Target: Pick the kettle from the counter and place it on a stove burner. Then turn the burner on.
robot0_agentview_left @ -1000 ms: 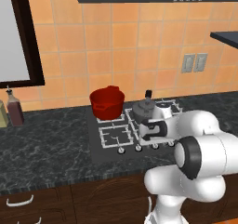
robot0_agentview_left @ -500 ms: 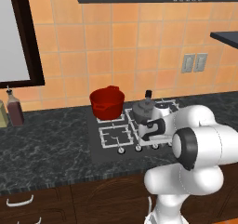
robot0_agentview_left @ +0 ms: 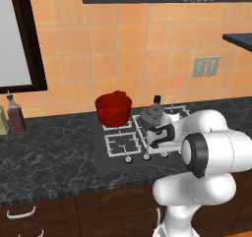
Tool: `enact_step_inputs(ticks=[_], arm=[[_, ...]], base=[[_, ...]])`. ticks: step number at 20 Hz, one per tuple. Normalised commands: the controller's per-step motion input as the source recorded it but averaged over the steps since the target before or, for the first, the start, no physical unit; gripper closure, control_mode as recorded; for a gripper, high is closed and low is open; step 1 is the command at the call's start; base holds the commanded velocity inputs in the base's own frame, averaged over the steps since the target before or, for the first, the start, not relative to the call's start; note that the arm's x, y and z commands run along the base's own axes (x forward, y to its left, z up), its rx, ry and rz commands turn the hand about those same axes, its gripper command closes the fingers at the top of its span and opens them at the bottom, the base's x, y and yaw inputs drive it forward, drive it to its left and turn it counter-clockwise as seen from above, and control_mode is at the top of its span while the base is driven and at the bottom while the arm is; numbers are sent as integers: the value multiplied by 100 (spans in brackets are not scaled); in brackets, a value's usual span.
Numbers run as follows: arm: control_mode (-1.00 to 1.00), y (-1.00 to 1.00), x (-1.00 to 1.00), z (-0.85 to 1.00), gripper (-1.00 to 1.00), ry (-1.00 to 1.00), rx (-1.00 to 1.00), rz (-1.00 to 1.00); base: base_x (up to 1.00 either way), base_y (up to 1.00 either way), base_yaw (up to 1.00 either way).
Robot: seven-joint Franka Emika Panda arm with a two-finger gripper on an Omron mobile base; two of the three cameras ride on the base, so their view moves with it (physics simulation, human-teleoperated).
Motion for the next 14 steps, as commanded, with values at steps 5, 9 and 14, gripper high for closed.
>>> enact_step_inputs(ticks=[5, 9, 14], arm=[[-100, 0, 0, -1, 100, 0, 0, 0], [-100, 0, 0, -4, 100, 0, 0, 3], [-100, 0, 0, -13, 100, 0, 0, 14]], base=[[0, 0, 0], [0, 0, 0], [0, 0, 0]])
